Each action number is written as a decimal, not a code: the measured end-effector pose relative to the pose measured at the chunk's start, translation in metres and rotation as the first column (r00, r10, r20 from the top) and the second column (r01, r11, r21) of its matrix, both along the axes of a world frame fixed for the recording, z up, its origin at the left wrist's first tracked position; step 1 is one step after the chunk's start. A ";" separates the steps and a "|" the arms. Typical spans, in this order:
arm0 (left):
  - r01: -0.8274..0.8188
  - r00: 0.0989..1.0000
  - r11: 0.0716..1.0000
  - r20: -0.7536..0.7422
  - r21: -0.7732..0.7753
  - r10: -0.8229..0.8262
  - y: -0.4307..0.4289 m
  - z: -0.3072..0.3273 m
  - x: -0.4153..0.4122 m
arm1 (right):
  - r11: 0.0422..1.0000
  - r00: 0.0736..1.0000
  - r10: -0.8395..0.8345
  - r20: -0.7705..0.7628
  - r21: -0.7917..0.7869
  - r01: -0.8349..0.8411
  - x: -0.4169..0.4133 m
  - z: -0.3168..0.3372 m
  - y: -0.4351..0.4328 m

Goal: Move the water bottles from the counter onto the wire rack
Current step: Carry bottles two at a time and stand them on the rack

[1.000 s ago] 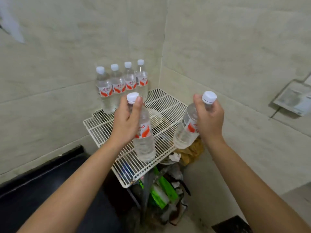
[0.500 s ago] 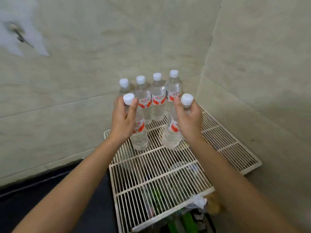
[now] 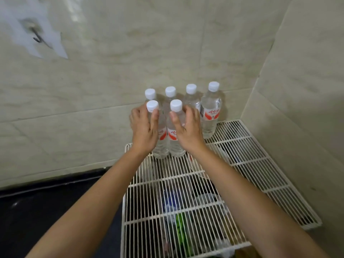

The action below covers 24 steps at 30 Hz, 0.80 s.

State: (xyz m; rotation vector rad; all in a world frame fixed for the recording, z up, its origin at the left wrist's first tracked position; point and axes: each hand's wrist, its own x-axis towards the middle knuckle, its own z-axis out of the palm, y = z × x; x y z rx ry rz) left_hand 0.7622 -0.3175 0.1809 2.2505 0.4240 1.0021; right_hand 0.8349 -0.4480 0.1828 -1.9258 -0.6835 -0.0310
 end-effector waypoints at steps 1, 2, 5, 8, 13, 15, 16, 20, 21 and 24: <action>0.012 1.000 1.000 -0.024 -0.009 -0.012 0.002 -0.003 -0.005 | 1.000 1.000 0.009 0.000 0.007 -0.009 0.001 -0.005 -0.003; 0.025 0.999 0.999 -0.038 -0.043 -0.027 0.002 -0.007 -0.011 | 1.000 1.000 0.020 -0.020 0.010 -0.020 0.000 -0.011 -0.009; 0.013 0.995 0.969 -0.093 -0.248 -0.037 0.001 -0.032 -0.037 | 0.998 0.992 0.040 -0.123 -0.034 -0.044 -0.003 -0.044 -0.028; 0.023 0.960 0.942 -0.257 -0.336 -0.115 0.001 -0.062 -0.059 | 0.987 0.979 0.099 -0.180 -0.110 -0.120 -0.013 -0.076 -0.042; 0.091 0.896 0.922 -0.373 -0.377 -0.241 -0.011 -0.075 -0.065 | 0.988 0.984 0.116 -0.136 -0.082 -0.128 -0.017 -0.095 -0.040; 0.009 0.925 0.925 -0.349 -0.381 -0.152 -0.011 -0.080 -0.062 | 0.988 0.983 0.104 -0.148 -0.102 -0.120 -0.014 -0.093 -0.038; -0.026 0.930 0.918 -0.345 -0.396 -0.123 -0.011 -0.082 -0.060 | 0.985 0.985 0.101 -0.141 -0.123 -0.119 -0.013 -0.091 -0.037; -0.101 0.928 0.895 -0.365 -0.434 -0.072 -0.013 -0.078 -0.054 | 0.961 0.993 0.082 -0.081 -0.258 -0.101 -0.008 -0.086 -0.033; -0.108 0.926 0.894 -0.370 -0.435 -0.068 -0.013 -0.075 -0.052 | 0.955 0.992 0.086 -0.091 -0.278 -0.108 -0.006 -0.083 -0.032; -0.100 0.920 0.889 -0.381 -0.447 -0.088 -0.012 -0.068 -0.054 | 0.955 0.984 0.102 -0.143 -0.262 -0.137 0.000 -0.073 -0.030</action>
